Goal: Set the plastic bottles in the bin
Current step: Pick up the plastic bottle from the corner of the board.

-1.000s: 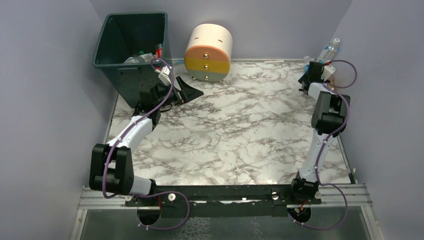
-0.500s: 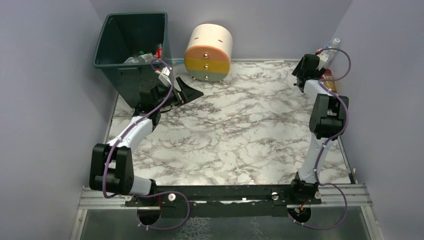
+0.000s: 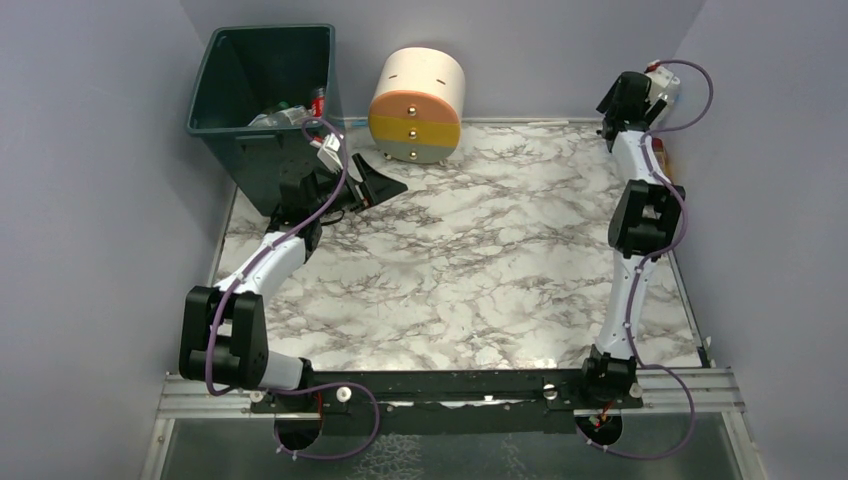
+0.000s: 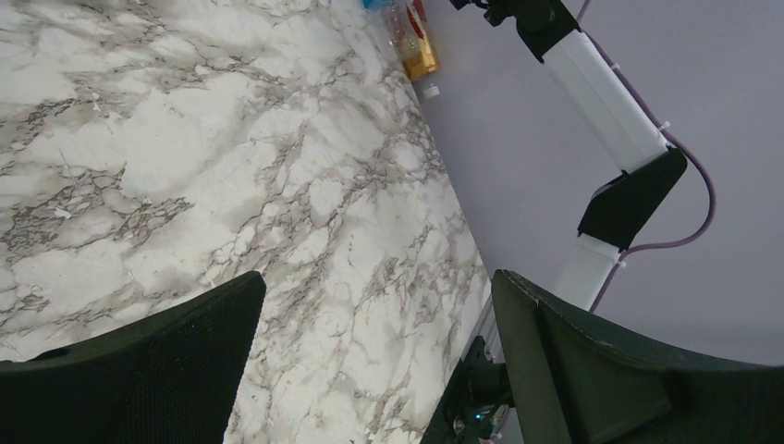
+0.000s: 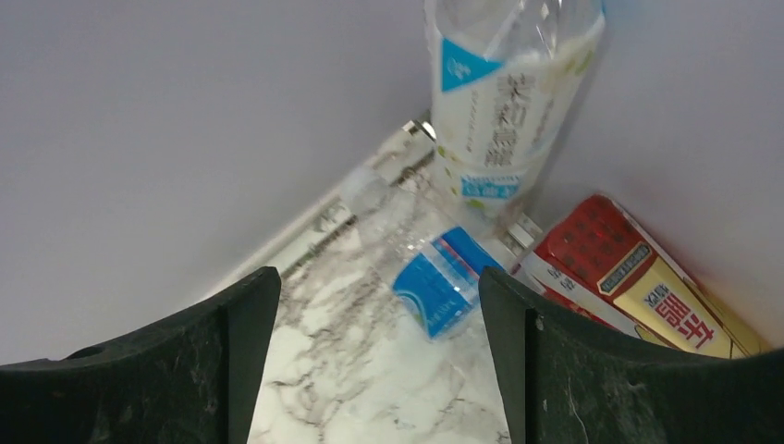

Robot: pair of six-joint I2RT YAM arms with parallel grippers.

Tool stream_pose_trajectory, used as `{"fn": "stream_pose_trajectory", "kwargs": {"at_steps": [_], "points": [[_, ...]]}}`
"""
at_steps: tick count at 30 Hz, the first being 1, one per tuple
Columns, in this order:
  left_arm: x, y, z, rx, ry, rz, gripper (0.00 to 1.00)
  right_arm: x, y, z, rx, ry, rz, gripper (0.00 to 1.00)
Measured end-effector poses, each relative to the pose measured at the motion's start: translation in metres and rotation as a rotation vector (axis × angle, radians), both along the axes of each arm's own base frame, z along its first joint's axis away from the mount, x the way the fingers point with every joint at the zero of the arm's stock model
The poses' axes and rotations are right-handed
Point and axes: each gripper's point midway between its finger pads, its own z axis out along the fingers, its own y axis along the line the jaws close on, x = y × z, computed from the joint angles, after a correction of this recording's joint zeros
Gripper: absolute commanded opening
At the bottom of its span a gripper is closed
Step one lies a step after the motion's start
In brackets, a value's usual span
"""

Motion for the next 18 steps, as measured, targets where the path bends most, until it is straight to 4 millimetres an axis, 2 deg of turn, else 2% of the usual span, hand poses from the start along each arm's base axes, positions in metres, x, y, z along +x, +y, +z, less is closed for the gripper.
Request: {"fn": "stream_pose_trajectory", "kwargs": {"at_steps": [7, 12, 15, 18], "points": [[0.001, 0.0, 0.0, 0.0, -0.002, 0.0, 0.99, -0.019, -0.025, -0.061, 0.061, 0.135, -0.06, 0.83], [0.001, 0.0, 0.0, 0.0, -0.004, 0.0, 0.99, -0.03, -0.038, -0.079, 0.071, 0.173, -0.083, 0.83], [0.001, 0.0, 0.0, 0.0, -0.004, 0.0, 0.99, -0.036, -0.039, -0.092, 0.077, 0.204, -0.086, 0.83], [0.001, 0.0, 0.0, 0.0, -0.004, 0.0, 0.99, -0.039, -0.038, -0.098, 0.081, 0.22, -0.085, 0.83]]}}
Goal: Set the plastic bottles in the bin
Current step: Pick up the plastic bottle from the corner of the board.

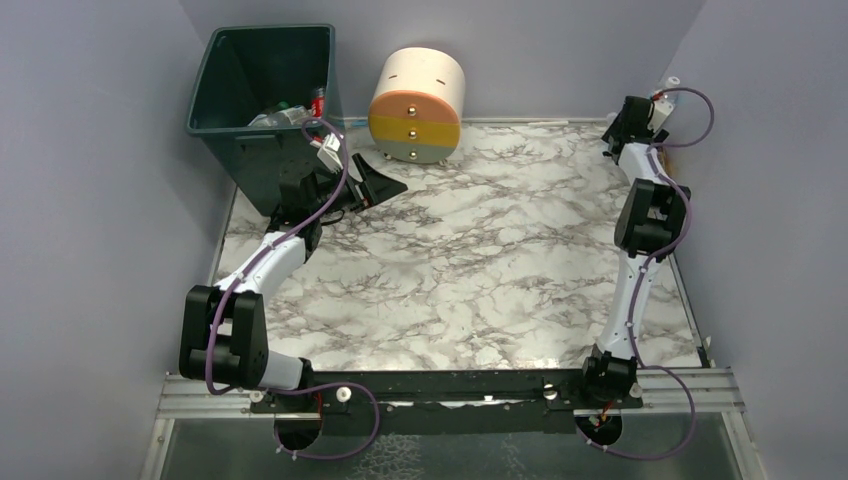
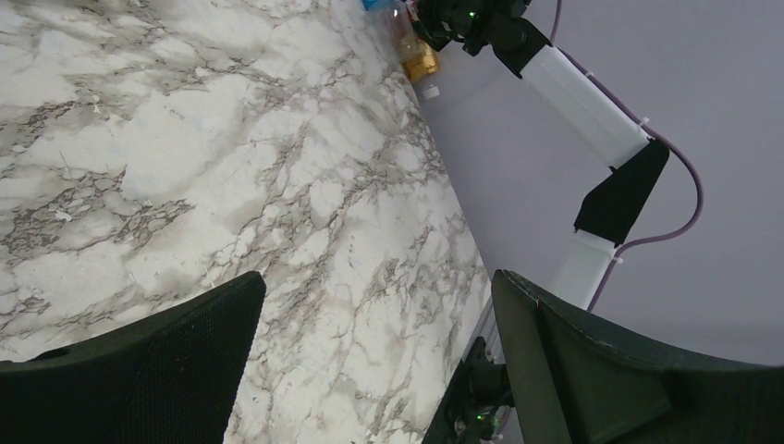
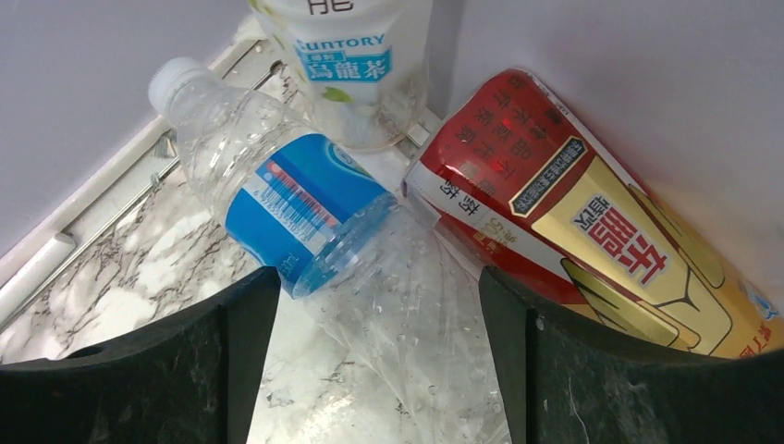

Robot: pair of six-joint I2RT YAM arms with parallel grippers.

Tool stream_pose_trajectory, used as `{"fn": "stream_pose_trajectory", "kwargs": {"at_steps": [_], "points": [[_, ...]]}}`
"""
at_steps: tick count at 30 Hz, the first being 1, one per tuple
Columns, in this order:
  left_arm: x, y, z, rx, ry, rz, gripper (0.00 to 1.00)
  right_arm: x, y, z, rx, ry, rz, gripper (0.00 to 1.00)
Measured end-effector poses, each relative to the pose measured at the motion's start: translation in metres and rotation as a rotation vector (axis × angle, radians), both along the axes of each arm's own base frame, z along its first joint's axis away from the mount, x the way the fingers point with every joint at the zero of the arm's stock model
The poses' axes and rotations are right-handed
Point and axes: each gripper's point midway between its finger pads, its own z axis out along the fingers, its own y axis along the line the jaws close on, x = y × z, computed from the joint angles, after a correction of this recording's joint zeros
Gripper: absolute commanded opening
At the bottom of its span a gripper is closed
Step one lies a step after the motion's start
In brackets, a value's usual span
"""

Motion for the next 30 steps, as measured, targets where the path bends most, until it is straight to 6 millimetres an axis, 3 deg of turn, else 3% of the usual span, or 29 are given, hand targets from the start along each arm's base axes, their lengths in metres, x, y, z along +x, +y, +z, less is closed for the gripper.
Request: {"fn": "stream_pose_trajectory", "kwargs": {"at_steps": [8, 15, 23, 30], "points": [[0.0, 0.0, 0.0, 0.0, 0.0, 0.0, 0.99, -0.005, 0.01, -0.009, 0.013, -0.016, 0.033, 0.8], [0.0, 0.0, 0.0, 0.0, 0.0, 0.0, 0.99, -0.043, 0.033, -0.036, 0.074, 0.047, 0.103, 0.8], [0.0, 0.0, 0.0, -0.001, -0.001, 0.0, 0.99, -0.063, 0.057, -0.042, 0.126, 0.06, 0.176, 0.67], [-0.001, 0.0, 0.0, -0.002, -0.001, -0.004, 0.99, -0.082, 0.085, -0.042, 0.146, 0.086, 0.227, 0.63]]}}
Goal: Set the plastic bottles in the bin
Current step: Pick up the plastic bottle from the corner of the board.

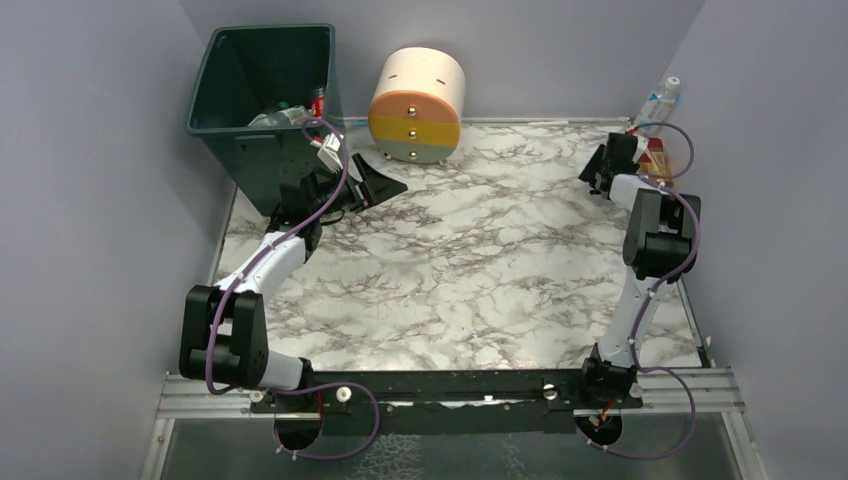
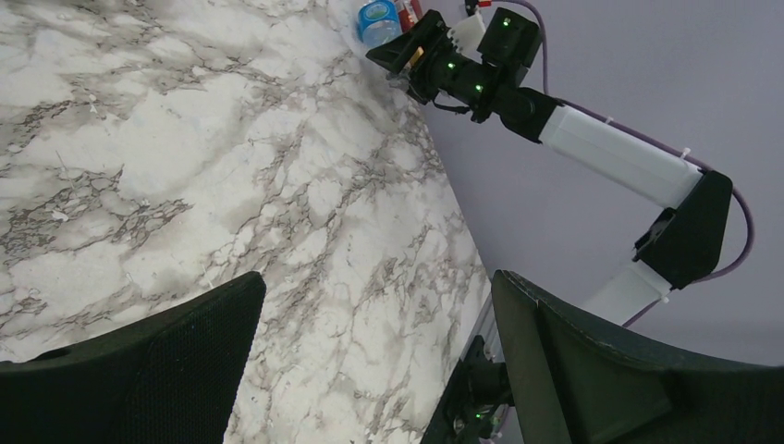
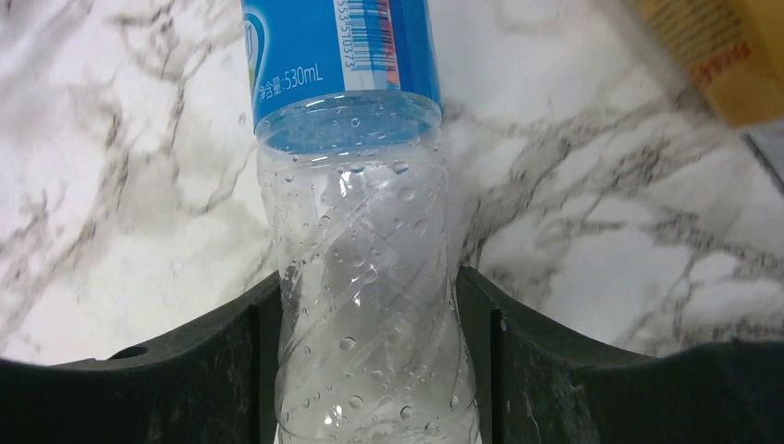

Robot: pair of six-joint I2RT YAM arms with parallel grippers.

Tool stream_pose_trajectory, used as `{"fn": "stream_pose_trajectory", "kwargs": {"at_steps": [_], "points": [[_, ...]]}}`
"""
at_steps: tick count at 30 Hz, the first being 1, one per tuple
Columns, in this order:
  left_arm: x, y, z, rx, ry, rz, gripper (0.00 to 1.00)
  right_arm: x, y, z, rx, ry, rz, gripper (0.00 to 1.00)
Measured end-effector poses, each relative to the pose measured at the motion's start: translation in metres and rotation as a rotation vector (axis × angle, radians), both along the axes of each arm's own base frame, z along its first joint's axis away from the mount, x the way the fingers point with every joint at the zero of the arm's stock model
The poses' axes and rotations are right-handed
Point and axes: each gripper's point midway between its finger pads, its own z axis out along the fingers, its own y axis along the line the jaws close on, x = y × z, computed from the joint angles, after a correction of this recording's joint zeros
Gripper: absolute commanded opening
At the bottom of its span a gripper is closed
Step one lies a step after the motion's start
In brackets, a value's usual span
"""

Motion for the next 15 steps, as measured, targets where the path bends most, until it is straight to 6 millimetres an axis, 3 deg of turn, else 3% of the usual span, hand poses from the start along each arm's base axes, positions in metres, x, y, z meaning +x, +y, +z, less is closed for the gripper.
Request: {"fn": "stream_pose_trajectory", "kwargs": {"at_steps": [7, 15], "points": [[-0.004, -0.003, 0.001, -0.006, 0.002, -0.023, 0.99, -0.036, 0.032, 0.019, 0.034, -0.008, 0.052, 0.61], [-0.012, -0.012, 0.002, -0.017, 0.016, -0.062, 0.99, -0.073, 0.069, 0.074, 0.116, -0.12, 0.127, 0.61]]}}
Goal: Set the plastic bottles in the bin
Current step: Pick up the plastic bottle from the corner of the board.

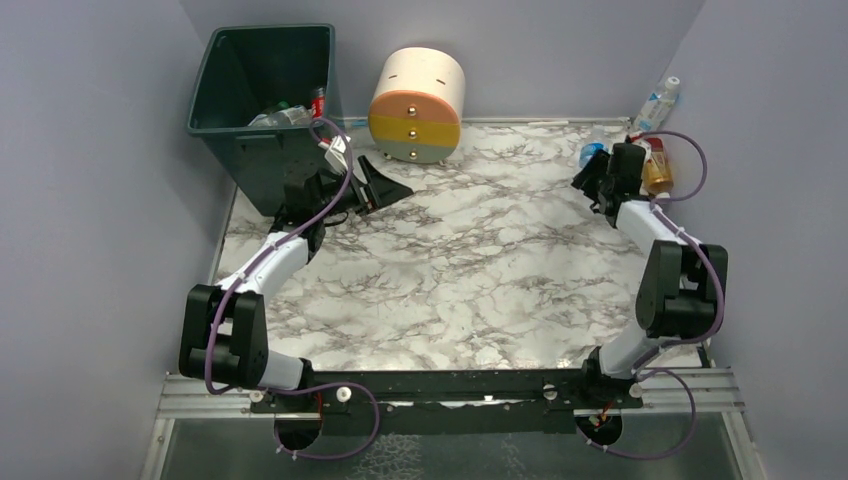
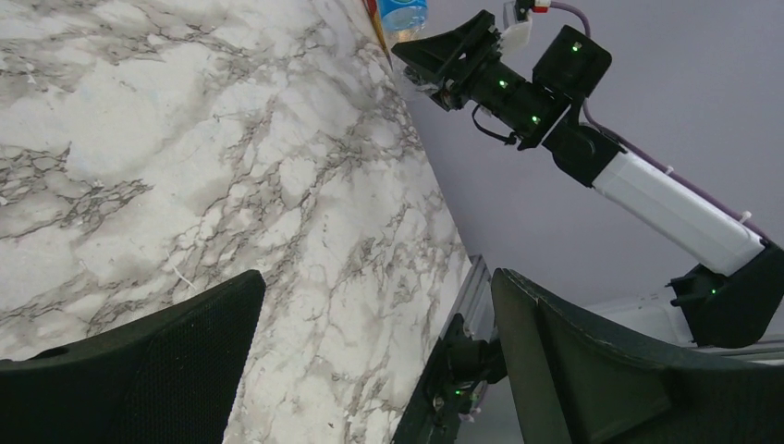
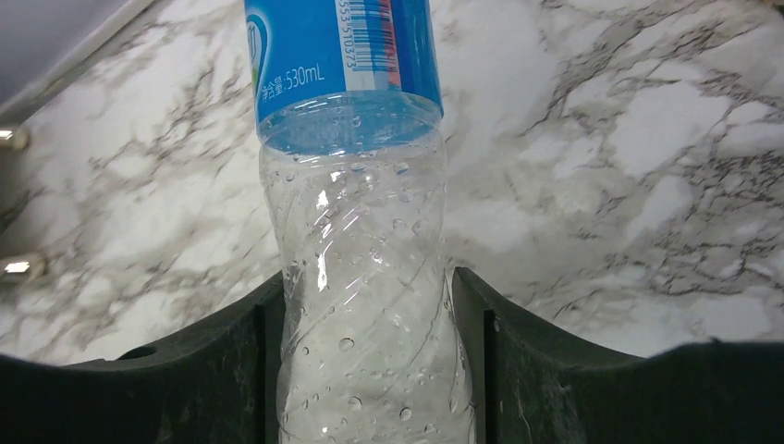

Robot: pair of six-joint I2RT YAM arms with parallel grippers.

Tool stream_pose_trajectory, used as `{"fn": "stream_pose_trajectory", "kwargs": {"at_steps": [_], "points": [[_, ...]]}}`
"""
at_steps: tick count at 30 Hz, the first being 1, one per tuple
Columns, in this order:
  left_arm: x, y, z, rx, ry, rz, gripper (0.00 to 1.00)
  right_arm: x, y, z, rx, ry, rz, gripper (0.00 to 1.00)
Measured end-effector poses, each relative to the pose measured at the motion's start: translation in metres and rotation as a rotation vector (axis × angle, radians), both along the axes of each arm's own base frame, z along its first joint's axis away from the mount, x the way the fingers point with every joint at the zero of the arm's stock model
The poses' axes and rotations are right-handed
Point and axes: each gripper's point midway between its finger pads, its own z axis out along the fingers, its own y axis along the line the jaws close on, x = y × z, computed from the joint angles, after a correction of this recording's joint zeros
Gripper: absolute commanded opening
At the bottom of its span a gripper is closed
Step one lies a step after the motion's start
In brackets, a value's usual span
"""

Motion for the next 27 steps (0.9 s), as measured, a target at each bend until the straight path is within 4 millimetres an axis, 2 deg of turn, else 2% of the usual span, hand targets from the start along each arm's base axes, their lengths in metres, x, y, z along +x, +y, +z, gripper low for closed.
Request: {"fn": "stream_pose_trajectory", "kwargs": {"at_steps": [5, 12, 20, 23, 27], "points": [[-0.007, -0.007, -0.001, -0.008, 0.019, -0.022, 0.99, -0.025, 0.041, 0.021, 0.077, -0.05, 0.119, 0.6], [-0.022, -0.018, 0.011, -0.026, 0.01, -0.051, 0.99, -0.069, 0.118, 0.021, 0.203, -0.046, 0.358, 0.61], [-0.041, -0.054, 0.025, 0.004, 0.009, -0.098, 0.99, -0.116, 0.212, 0.041, 0.292, -0.074, 0.635, 0.61], [-0.045, -0.066, 0.03, 0.007, -0.002, -0.109, 0.99, -0.13, 0.235, 0.046, 0.32, -0.081, 0.7, 0.61], [-0.05, -0.08, 0.024, 0.021, 0.012, -0.11, 0.99, -0.144, 0.257, 0.054, 0.346, -0.09, 0.755, 0.61]]}}
